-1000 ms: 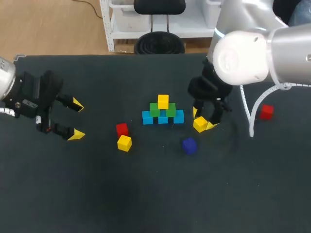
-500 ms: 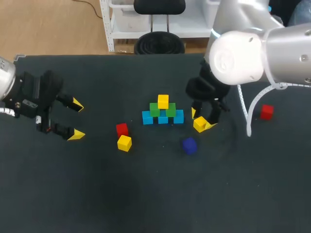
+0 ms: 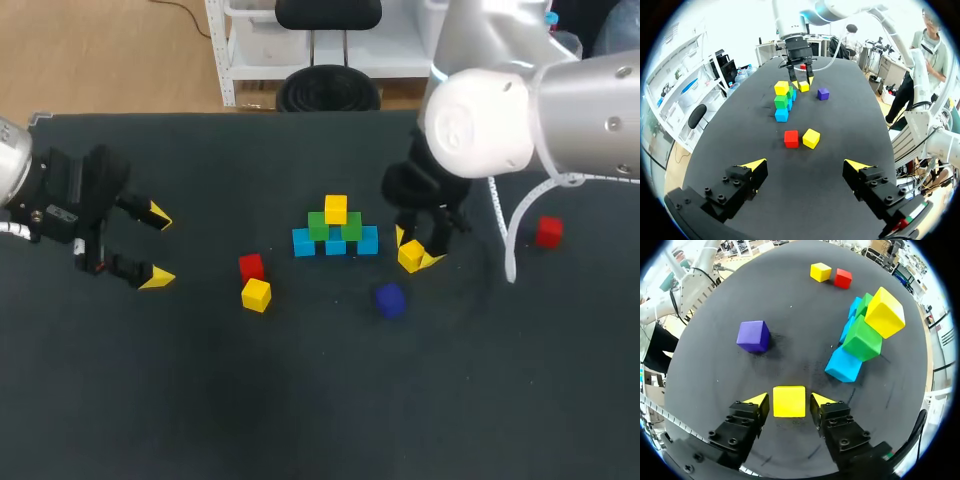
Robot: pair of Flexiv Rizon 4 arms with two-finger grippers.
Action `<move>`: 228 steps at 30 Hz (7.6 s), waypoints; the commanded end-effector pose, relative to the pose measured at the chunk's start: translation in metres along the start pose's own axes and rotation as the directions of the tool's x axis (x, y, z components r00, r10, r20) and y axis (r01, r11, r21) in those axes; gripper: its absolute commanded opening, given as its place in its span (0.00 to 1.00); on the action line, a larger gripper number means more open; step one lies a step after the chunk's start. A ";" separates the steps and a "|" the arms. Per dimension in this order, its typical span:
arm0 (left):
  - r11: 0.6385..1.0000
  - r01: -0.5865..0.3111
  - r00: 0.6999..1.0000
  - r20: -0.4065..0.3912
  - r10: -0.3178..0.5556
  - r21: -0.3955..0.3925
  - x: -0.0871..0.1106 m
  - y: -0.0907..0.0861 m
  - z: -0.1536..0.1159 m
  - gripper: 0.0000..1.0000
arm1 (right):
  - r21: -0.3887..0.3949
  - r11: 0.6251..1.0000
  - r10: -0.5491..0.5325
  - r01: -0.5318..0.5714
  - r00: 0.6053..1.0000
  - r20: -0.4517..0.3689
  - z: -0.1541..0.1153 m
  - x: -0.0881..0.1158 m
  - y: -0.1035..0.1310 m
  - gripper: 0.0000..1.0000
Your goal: Place the blue cubes, place green cubes on the blue cubes, place the yellow cubes on the green cubes, then place the red cubes on the yellow cubes, and place purple cube on the red cubes.
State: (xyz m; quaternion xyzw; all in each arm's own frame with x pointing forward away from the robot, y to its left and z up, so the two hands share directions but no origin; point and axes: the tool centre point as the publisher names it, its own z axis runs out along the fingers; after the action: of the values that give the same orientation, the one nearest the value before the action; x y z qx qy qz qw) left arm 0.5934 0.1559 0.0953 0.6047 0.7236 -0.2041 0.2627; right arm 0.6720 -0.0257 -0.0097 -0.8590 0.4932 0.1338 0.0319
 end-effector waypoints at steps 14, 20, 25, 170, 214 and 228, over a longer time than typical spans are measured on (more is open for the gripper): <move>1.000 -0.002 1.000 0.003 0.002 0.001 0.001 0.001 0.001 1.00 | 0.033 0.997 0.064 -0.064 0.998 0.002 -0.012 -0.003 -0.005 0.00; 1.000 -0.002 1.000 0.003 0.002 0.001 0.001 0.001 0.001 1.00 | 0.054 0.977 0.205 -0.205 0.979 0.009 -0.031 -0.010 -0.007 0.00; 1.000 -0.002 1.000 0.003 0.002 0.001 0.001 0.001 0.001 1.00 | 0.075 0.932 0.354 -0.355 0.935 0.032 -0.044 -0.014 -0.011 0.00; 1.000 -0.002 1.000 0.003 0.002 0.001 0.001 0.001 0.001 1.00 | 0.118 0.866 0.481 -0.485 0.874 0.063 -0.047 -0.065 -0.068 0.76; 1.000 -0.002 1.000 0.003 0.002 0.001 0.001 0.001 0.001 1.00 | 0.313 0.888 0.189 -0.335 0.890 0.416 -0.085 0.000 0.015 1.00; 1.000 -0.002 1.000 0.003 0.002 0.001 0.001 0.001 0.001 1.00 | 0.336 0.855 0.186 -0.395 0.838 0.513 -0.086 0.015 0.042 1.00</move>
State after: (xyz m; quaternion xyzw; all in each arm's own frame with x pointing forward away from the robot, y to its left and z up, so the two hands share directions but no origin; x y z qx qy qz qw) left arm 0.5934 0.1559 0.0953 0.6047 0.7236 -0.2041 0.2627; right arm 0.6642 -0.0714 0.0745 -0.6911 0.6213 0.2206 0.2961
